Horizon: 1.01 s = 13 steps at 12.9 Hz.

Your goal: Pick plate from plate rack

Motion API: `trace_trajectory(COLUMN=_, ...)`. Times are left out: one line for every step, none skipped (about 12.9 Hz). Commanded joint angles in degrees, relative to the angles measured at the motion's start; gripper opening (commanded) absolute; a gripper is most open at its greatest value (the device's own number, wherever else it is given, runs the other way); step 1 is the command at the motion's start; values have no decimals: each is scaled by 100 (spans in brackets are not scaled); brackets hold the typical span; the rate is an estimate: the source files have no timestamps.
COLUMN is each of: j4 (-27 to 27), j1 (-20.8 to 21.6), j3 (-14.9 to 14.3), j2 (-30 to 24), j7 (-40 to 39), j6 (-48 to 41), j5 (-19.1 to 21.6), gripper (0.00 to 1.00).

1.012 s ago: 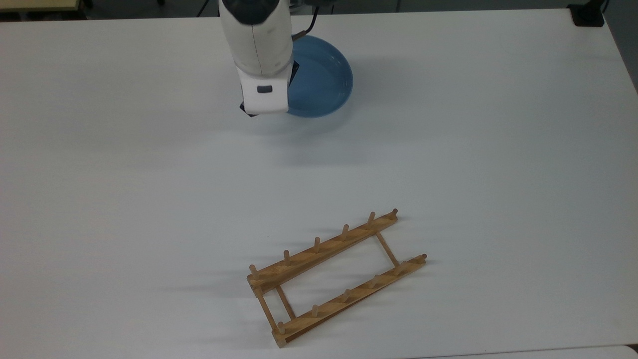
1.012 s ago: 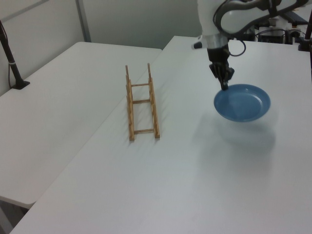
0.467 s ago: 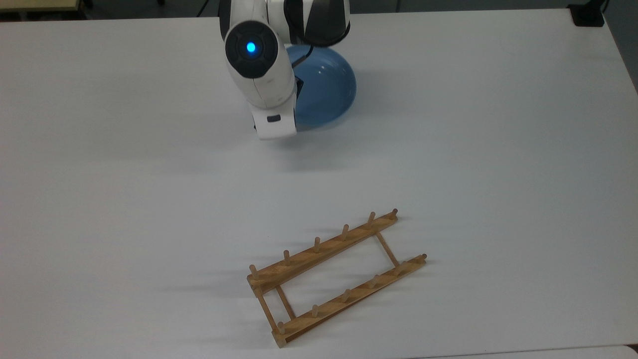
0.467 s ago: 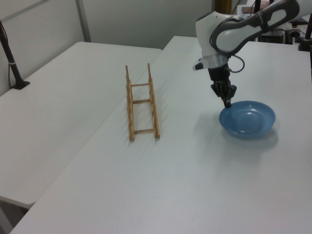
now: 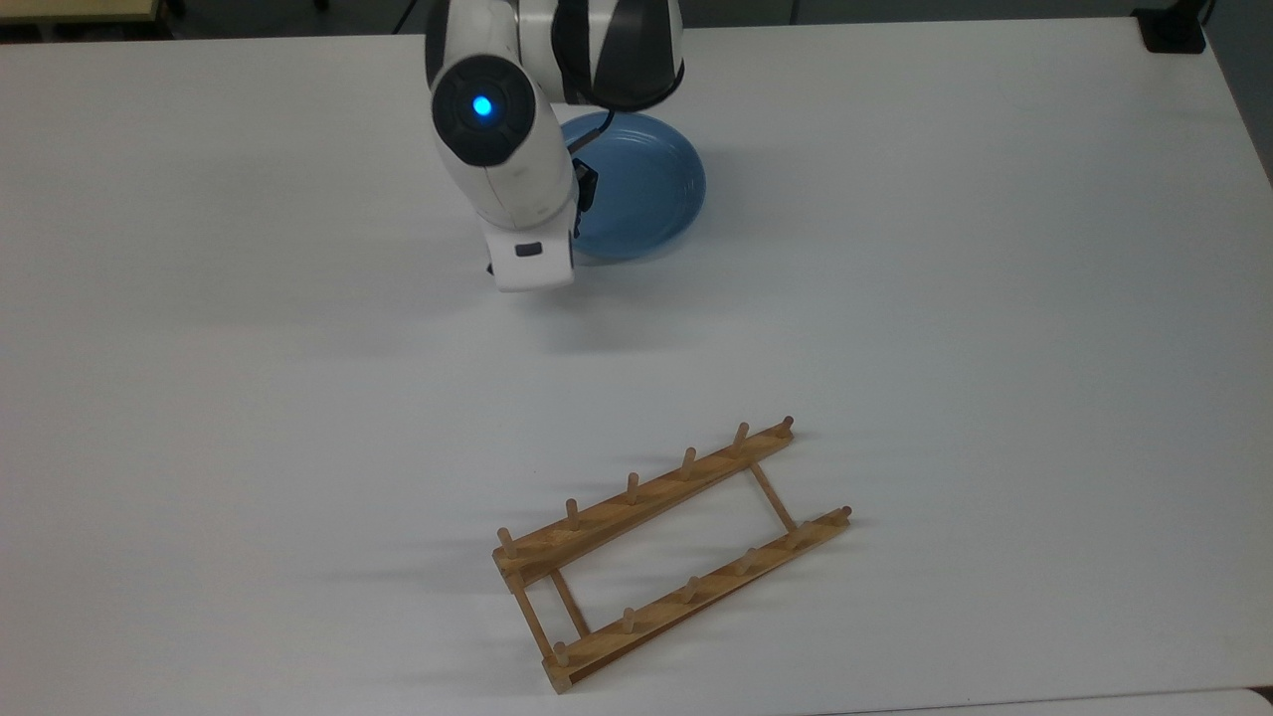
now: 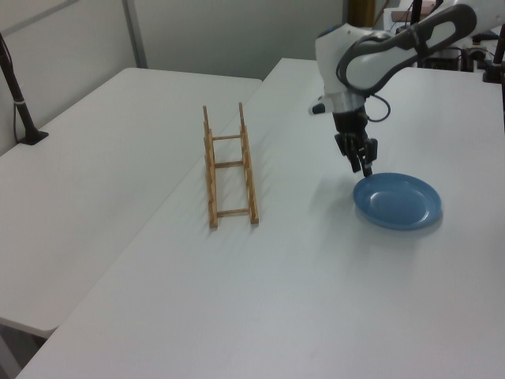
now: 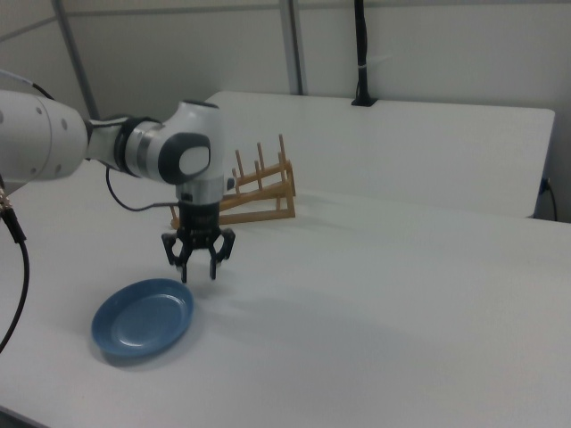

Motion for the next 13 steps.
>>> trace_trajectory(j4=508, j1=18, j3=-42, j2=-612, j7=1162, j6=-645, j5=52, gripper=100)
trace_trajectory(j4=649, j1=9, j3=-42, j2=-718, j7=1578, j6=-752, j5=17, gripper=100)
trace_trajectory(j4=807, j1=18, j3=-51, j2=-867, j7=2113, j6=-927, j5=-106, gripper=100)
trace_trajectory(j4=835, j1=9, j3=-60, j2=-1025, j7=2501, j6=-1024, j5=-159, gripper=100)
trace_trajectory(j4=835, j1=9, j3=-95, j2=-1210, j7=2931, j6=-1077, j5=-186, gripper=100)
trace_trajectory(j4=827, j1=18, j3=-156, j2=-1412, j7=3431, j6=-1130, j5=-229, gripper=100)
trace_trajectory(j4=827, j1=53, j3=-209, j2=-1675, j7=4159, j6=-1192, j5=-317, gripper=100)
trace_trajectory(j4=827, j1=71, j3=-209, j2=-1808, j7=4583, j6=-1218, j5=-353, gripper=100)
trace_trajectory(j4=800, j1=80, j3=-201, j2=-1948, j7=4927, j6=-1349, j5=-483, gripper=100)
trace_trajectory(j4=791, j1=97, j3=-201, j2=-2011, j7=5044, j6=-1516, j5=-563, gripper=100)
trace_trajectory(j4=800, j1=89, j3=-209, j2=-2055, j7=5123, j6=-1596, j5=-573, gripper=100)
trace_trajectory(j4=800, j1=71, j3=-201, j2=-2055, j7=5185, j6=-1614, j5=-573, gripper=100)
trace_trajectory(j4=800, j1=62, j3=-201, j2=-2073, j7=5185, j6=-1614, j5=-573, gripper=100)
